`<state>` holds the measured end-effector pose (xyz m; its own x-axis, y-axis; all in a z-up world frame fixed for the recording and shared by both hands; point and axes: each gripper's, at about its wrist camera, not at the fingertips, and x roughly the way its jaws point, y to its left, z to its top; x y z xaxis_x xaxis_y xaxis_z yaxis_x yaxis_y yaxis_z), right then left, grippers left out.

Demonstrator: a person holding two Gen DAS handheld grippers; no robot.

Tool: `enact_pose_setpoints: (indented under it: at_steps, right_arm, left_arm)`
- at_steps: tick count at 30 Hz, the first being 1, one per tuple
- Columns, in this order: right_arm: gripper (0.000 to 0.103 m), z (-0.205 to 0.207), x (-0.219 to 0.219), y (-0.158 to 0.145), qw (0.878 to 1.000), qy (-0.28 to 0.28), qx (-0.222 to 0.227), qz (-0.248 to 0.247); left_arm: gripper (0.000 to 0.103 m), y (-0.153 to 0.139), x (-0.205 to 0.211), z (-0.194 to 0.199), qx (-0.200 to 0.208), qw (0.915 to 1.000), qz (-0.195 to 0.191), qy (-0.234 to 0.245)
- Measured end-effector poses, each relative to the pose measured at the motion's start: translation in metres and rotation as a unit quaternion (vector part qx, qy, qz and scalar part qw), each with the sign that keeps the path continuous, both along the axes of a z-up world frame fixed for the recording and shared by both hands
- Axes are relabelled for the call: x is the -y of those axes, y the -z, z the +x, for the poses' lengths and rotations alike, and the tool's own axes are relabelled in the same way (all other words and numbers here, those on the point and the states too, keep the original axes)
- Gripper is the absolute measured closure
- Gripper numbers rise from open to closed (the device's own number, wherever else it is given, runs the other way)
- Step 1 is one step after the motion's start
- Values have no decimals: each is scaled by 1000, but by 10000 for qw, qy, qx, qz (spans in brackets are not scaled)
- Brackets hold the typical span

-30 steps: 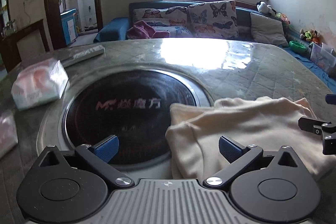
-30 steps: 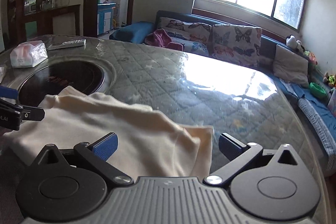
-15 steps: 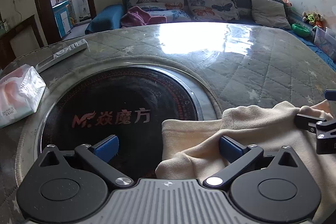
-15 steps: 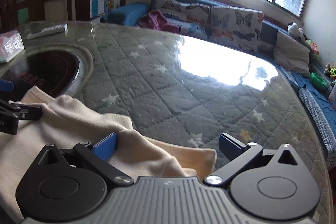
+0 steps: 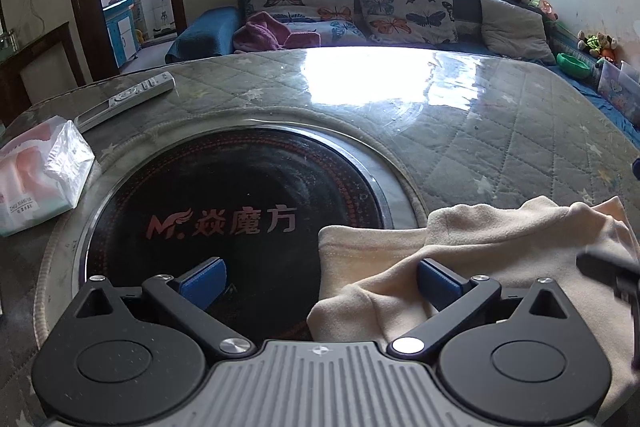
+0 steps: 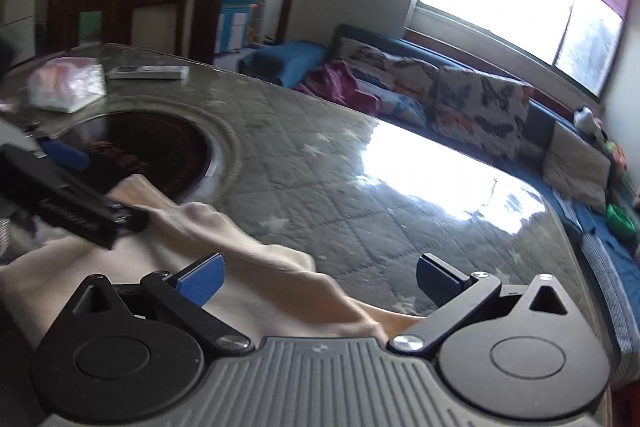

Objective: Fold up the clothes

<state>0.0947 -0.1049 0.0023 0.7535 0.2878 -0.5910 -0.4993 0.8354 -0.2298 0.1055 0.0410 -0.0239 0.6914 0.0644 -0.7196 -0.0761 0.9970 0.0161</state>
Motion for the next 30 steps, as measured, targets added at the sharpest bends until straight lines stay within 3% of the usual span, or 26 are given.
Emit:
enact_pose_setpoints:
  at_steps: [9,18,27,30]
  right_arm:
    - [0,-50,-39,0,9944,-1035,32,-218]
    - [3,-89,-80,10,9808,-1879,-23,-516]
    - [27,-107,-104,23,9660,-2425,-75,-894]
    - [44,-109,-111,25,9606,-2575,-27,-1048]
  left_arm:
    - [0,-5,-18,-17,66,9997,-47,-234]
    - [0,-7,-39,-40,153,9985,-221,-483]
    - [1,-14,-64,-64,305,9937,-856,-659]
    - [10,-16,-70,-69,321,9906,-1162,-642]
